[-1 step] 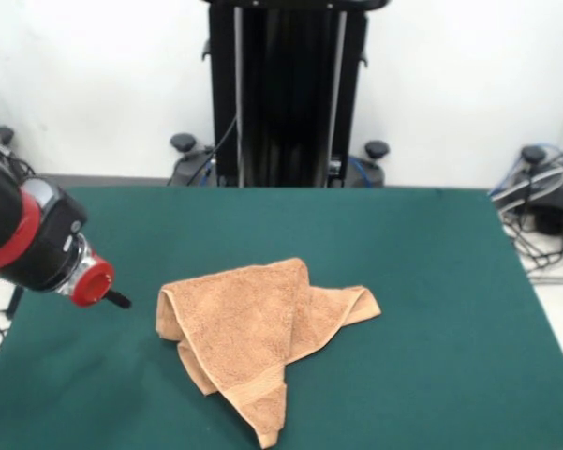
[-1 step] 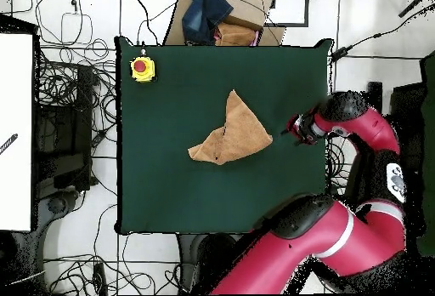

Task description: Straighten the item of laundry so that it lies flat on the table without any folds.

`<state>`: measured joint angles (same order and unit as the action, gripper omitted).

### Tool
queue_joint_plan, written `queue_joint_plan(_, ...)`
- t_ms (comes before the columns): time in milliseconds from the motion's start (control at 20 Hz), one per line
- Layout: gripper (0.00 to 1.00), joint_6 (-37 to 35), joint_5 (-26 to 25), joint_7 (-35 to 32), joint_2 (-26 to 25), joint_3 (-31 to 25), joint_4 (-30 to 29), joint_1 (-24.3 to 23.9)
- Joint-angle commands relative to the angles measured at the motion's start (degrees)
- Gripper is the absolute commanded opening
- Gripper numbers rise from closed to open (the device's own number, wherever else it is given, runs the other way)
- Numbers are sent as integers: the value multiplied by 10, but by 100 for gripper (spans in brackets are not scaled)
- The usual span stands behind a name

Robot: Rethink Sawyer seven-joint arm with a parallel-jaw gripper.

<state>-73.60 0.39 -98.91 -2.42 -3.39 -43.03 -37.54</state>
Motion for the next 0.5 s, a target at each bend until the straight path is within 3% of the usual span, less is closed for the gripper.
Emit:
queue_joint_plan(50, 100, -11, 17, -12, -28, -65, 32, 28)
queue_joint_plan(200, 100, 32, 30, -18, -14, -73, -15, 31)
queue_joint_plan(500, 100, 49, 23, 13, -28, -73, -23, 39)
